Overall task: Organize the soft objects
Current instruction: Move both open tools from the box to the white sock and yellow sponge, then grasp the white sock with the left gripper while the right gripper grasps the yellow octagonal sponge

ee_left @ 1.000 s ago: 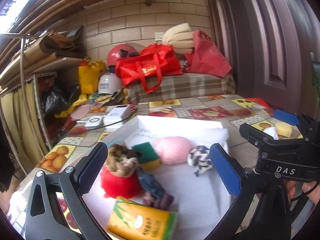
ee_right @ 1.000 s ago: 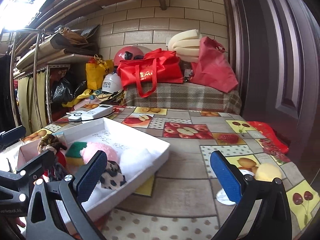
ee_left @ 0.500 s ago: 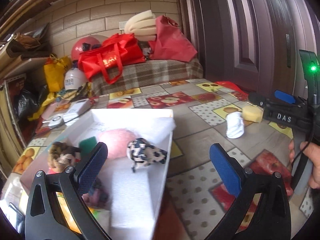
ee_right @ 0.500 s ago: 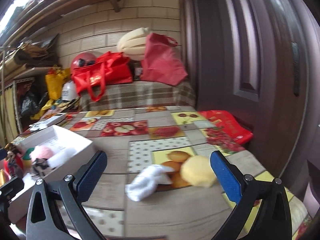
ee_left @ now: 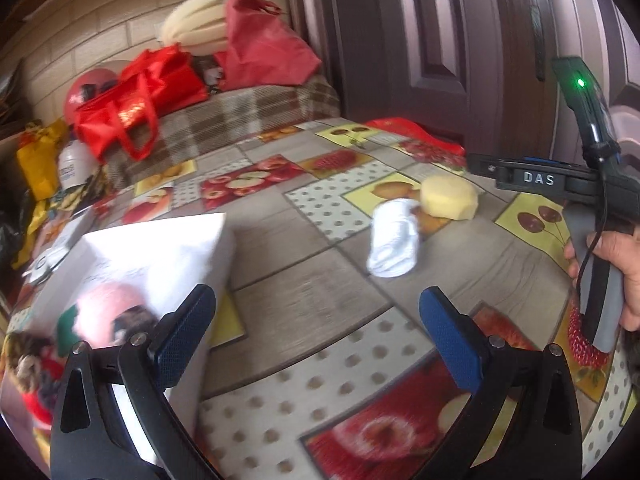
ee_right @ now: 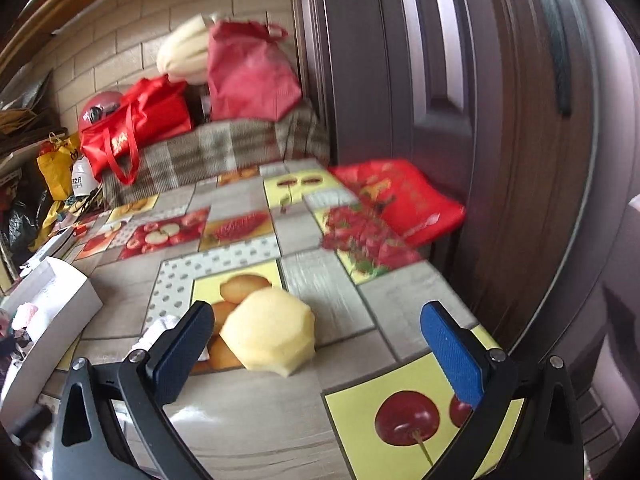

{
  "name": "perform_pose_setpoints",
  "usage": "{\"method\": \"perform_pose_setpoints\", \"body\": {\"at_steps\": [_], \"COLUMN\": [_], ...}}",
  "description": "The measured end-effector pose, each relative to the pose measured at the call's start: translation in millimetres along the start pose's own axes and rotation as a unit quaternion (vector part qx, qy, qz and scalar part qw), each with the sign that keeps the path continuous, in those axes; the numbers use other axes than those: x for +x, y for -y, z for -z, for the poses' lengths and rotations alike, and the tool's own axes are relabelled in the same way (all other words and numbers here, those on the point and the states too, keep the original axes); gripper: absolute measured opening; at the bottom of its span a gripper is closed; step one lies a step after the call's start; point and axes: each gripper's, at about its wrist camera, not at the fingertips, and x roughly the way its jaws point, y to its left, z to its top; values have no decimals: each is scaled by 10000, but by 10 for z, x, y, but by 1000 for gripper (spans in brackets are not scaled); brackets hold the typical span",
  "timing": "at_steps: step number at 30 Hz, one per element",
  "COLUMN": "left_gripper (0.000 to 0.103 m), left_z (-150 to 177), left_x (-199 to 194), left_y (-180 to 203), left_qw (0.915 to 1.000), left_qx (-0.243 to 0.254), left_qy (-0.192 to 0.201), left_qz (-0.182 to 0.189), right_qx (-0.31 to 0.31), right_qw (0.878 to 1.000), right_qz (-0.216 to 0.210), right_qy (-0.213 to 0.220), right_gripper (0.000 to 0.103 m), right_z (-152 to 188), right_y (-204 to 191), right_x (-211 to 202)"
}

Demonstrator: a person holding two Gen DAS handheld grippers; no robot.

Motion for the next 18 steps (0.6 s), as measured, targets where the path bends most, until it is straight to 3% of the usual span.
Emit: {"method": "perform_pose_setpoints", "body": {"at_steps": [4,10,12,14,16,17,18], "left_gripper": [103,103,103,103,102,101,98], "left_z": [-143,-323,-389,-418,-433,-429,-418], "left_x": [209,535,642,731,864,936,1005], "left_y": [141,340,415,463,508,526,534], "left_qw": [9999,9988,9983,9974,9952,9933,9912], "left_qx": [15,194,291,368,474,516,542], "left_qy": [-120,-424,-500,-607,-850,-1024,-1199], "left_qz": [99,130,105,121,130,124,131], "right_qx": [-10,-494,-594,-610,-618,-631,-631], "right_qw": [9983,9942,9908,9854,9854,9854,9854], "right_qz": [-172,-395,-396,-387,-392,-437,-477], "right_qy": [-565,-870,-1153,-1539,-1540,-1520,-1506], "right_gripper": [103,98,86,80,77,68,66], "right_z": [11,-48,-41,-12,-6,-1,-2], "right_y": [-1,-209,-262,-276,-276,-277,-273], "right_x": [213,425,561,715,707,690,678]}}
